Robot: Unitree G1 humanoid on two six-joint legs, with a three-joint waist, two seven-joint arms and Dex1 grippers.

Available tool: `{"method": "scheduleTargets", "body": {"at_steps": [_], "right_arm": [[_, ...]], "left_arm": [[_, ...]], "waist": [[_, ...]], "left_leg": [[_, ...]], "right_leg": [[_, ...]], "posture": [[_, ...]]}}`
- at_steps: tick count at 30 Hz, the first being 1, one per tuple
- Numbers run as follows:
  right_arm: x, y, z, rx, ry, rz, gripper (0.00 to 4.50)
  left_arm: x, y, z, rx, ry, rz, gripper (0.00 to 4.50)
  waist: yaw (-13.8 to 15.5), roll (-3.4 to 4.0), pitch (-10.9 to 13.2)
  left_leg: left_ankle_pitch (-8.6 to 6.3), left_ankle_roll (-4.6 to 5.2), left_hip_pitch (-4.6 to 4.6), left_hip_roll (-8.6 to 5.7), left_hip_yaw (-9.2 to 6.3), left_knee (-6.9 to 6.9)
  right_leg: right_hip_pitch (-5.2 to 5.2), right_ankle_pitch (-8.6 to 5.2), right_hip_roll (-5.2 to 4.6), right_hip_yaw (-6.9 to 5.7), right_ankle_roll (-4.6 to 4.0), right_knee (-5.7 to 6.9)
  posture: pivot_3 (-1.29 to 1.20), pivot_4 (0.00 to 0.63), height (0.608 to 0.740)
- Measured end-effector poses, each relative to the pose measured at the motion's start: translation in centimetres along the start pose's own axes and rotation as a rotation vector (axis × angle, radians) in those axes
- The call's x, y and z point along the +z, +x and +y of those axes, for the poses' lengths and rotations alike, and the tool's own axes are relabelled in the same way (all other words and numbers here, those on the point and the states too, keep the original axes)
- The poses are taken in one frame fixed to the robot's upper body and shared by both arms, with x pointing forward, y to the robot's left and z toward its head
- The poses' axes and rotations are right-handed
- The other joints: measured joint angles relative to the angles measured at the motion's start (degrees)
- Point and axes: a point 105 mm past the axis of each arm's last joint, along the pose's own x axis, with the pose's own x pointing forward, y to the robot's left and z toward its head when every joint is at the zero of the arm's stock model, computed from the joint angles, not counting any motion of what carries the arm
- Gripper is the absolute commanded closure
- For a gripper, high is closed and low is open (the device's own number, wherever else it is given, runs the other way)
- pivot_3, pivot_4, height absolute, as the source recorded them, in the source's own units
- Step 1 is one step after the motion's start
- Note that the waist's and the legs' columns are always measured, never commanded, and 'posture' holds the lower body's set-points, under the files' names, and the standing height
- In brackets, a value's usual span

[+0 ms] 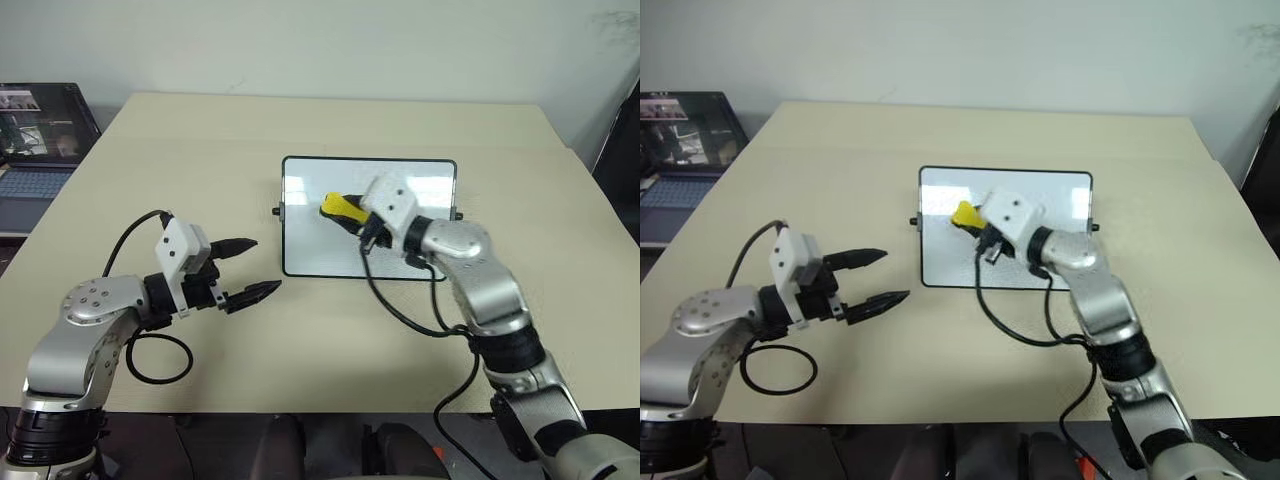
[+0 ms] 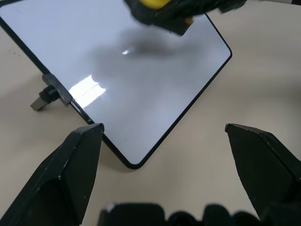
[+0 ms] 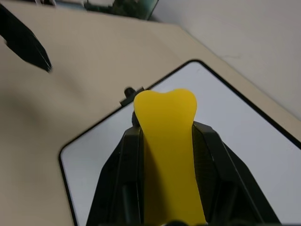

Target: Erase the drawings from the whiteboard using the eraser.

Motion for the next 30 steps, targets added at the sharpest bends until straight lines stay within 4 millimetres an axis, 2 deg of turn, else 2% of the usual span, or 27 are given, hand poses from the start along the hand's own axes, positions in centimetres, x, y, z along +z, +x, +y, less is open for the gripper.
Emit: {"method": "scheduleTargets", "body": {"at_steps": [5, 7, 9, 11, 14, 19, 24, 27, 30], "right_arm": [[-1.2, -4.2, 1.6, 0.01, 0.161, -0.016, 3.43], [-1.7, -6.2, 2.0, -0.047, 0.196, -0.02, 3.43], [-3.3, -8.0, 2.4, -0.125, 0.245, 0.015, 3.43], [-4.9, -9.0, 2.8, -0.179, 0.27, 0.059, 3.43], [-6.0, -10.2, 2.8, -0.232, 0.214, 0.099, 3.43], [-8.0, -11.6, 2.6, -0.309, 0.187, 0.148, 3.43], [-8.0, -12.4, 2.0, -0.357, 0.15, 0.149, 3.43], [-7.3, -12.1, 1.3, -0.375, 0.126, 0.123, 3.43], [-5.2, -11.1, -0.2, -0.395, 0.065, 0.053, 3.43]], "left_arm": [[0.7, 0.2, -0.3, -0.011, 0.028, -0.015, 0.0], [0.9, 0.3, -0.3, -0.001, 0.031, -0.032, 0.0], [0.8, 0.5, -0.1, 0.024, 0.015, -0.047, 0.0], [0.4, 0.6, 0.1, 0.038, -0.007, -0.052, 0.0], [0.2, 0.8, 0.0, 0.029, -0.018, -0.05, 0.0], [-0.2, 1.4, -0.9, -0.045, -0.007, -0.039, 0.0], [-0.4, 1.9, -1.4, -0.101, 0.019, -0.029, 0.0], [0.3, 2.4, -1.2, -0.107, 0.046, -0.044, 0.0], [1.2, 3.0, -0.8, -0.098, 0.069, -0.07, 0.0]], "waist": [[0.0, 0.0, 0.0], [0.0, 0.0, 0.0], [0.0, -0.01, 0.0], [-0.1, 0.0, 0.0], [-0.4, 0.0, 0.0], [-0.1, 0.0, 0.0], [-0.1, 0.0, 0.0], [-0.1, 0.0, 0.0], [-0.2, 0.0, 0.0]], "left_leg": [[0.0, 0.0, 0.0, -0.02, 0.02, -0.04], [0.0, 0.0, 0.01, -0.03, 0.02, -0.05], [0.0, 0.0, 0.03, -0.03, 0.01, -0.05], [0.0, 0.0, 0.04, -0.04, 0.03, -0.03], [0.0, 0.0, 0.1, -0.04, 0.05, -0.02], [0.0, 0.0, 0.08, -0.04, 0.13, -0.02], [0.0, 0.0, 0.08, -0.02, 0.13, -0.02], [0.01, 0.0, 0.09, -0.03, 0.14, 0.0], [0.01, 0.0, 0.09, -0.03, 0.14, 0.07]], "right_leg": [[0.0, -0.01, 0.0, 0.03, 0.01, -0.01], [0.01, -0.01, 0.0, 0.03, 0.01, -0.01], [0.02, -0.02, 0.01, 0.02, 0.02, 0.0], [0.02, -0.02, 0.02, 0.04, 0.02, 0.05], [0.03, -0.02, 0.06, 0.09, 0.02, 0.06], [0.04, -0.01, 0.31, 0.09, 0.02, 0.04], [0.05, -0.01, 0.33, 0.09, 0.02, 0.05], [0.05, -0.01, 0.34, 0.1, 0.02, 0.08], [0.05, -0.01, 0.36, 0.12, 0.02, 0.1]], "posture": [[0.0, 0.15, 0.74], [0.0, 0.15, 0.74], [0.0, 0.15, 0.74], [0.0, 0.15, 0.74], [0.0, 0.15, 0.74], [0.0, 0.15, 0.74], [0.0, 0.15, 0.74], [0.0, 0.15, 0.74], [0.0, 0.15, 0.74]]}}
